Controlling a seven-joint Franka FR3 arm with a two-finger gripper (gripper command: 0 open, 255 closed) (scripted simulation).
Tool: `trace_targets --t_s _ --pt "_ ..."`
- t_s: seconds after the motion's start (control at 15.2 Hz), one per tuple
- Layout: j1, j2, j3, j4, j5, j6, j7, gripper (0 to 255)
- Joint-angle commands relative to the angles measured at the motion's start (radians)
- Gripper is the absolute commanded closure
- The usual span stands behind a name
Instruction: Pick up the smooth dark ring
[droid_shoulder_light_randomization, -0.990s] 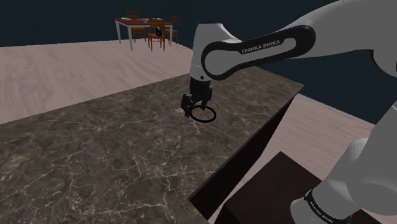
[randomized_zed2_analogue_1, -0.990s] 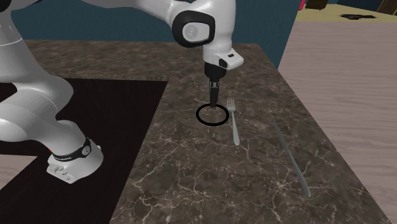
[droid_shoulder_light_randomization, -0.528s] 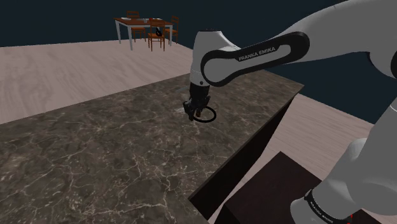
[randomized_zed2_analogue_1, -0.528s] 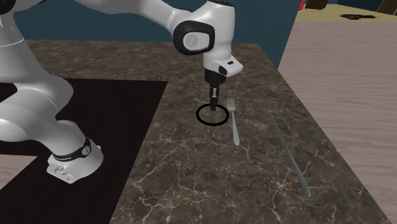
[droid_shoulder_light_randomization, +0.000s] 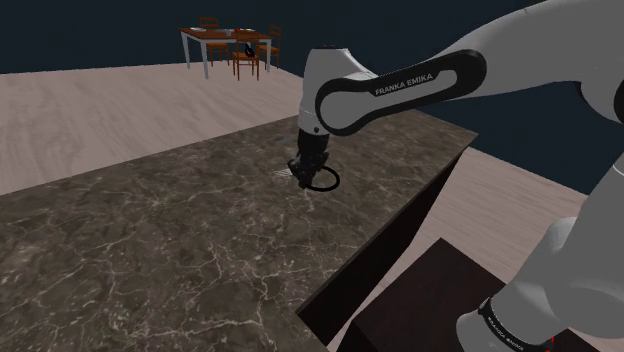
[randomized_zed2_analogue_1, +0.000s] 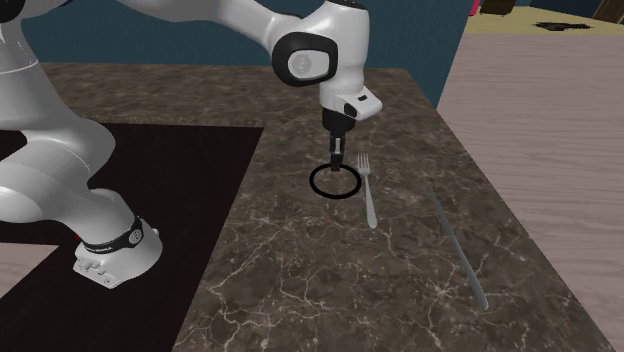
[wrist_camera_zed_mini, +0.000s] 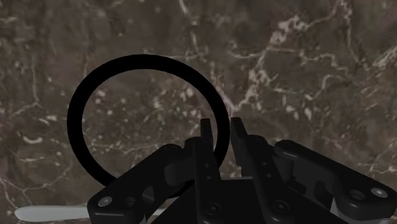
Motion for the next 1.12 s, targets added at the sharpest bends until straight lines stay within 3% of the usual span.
trace_targets --t_s 0.0,1.06 --pt "0.002 0.000 0.003 0.004 0.004 -0.012 -0.002 255" --pt "0.000 -0.052 0.003 0.133 0.013 -0.193 -0.005 255"
